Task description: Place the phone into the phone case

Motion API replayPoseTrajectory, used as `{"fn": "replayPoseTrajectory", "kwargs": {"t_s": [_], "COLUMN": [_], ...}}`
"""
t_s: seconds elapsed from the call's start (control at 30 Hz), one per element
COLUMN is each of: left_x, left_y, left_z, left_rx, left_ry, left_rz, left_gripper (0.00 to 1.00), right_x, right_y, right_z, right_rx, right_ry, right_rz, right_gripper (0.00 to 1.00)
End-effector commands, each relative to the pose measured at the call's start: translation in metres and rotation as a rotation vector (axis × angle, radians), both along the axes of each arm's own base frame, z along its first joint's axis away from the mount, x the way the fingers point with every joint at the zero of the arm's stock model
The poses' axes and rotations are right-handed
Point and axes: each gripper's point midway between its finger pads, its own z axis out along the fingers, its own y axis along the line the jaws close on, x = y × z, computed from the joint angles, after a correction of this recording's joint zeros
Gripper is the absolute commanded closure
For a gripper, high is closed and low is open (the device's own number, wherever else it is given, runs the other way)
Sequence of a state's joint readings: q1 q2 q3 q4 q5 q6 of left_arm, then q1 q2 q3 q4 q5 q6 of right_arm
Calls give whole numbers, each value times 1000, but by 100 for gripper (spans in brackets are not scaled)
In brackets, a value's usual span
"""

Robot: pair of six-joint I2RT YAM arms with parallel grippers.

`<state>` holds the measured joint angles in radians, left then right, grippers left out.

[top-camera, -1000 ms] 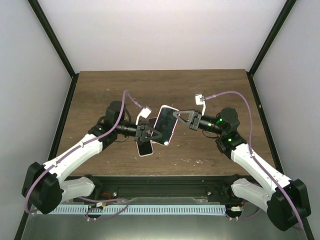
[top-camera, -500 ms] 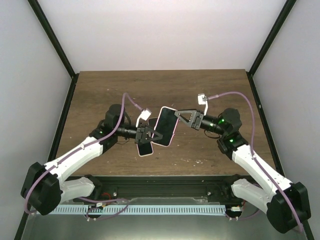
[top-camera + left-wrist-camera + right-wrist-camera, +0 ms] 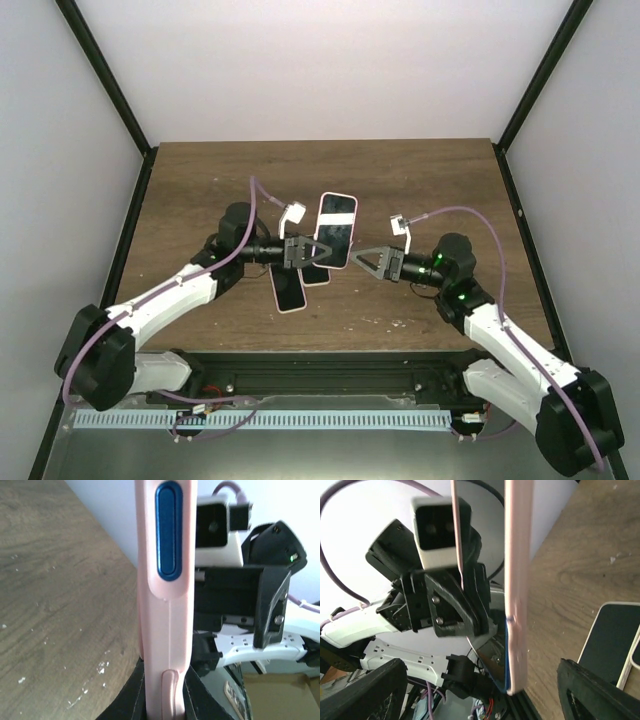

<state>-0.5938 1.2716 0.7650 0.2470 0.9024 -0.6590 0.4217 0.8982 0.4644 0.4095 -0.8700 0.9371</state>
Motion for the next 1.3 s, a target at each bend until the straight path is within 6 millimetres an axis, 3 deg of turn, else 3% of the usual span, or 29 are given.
{"fn": "replayPoseTrajectory", "kwargs": {"t_s": [0.0, 0.27, 0.43, 0.5, 0.57, 0.73, 0.83, 1.1, 1.27], "left_x": [21, 26, 26, 24, 23, 17, 14, 10, 17], "left_y": [-5, -10, -13, -14, -13, -15, -15, -15, -15], "left_z": [51, 54, 46, 44, 43, 46, 50, 54, 33], "left_rx": [-127, -146, -142, -136, -134, -148, -161, -183, -100], "left_ry": [-142, -133, -113, -117, -116, -99, -92, -87, -118], "left_rz": [63, 80, 71, 70, 67, 35, 25, 13, 46], "left_gripper": [100, 100, 100, 100, 100, 100, 100, 100, 100], "right_x": [-9, -9, -4, -2, -2, 0, 1, 2, -2], "right_y": [6, 21, 18, 15, 15, 18, 16, 16, 17], "right_z": [-3, -1, 2, 3, 5, 6, 7, 6, 11], "right_rx": [16, 49, 66, 82, 99, 96, 101, 106, 123], "right_ry": [14, 64, 65, 61, 59, 73, 74, 76, 81], "right_rz": [53, 128, 81, 59, 56, 70, 51, 47, 76], "right_gripper": [19, 35, 66, 74, 75, 53, 48, 59, 91]}}
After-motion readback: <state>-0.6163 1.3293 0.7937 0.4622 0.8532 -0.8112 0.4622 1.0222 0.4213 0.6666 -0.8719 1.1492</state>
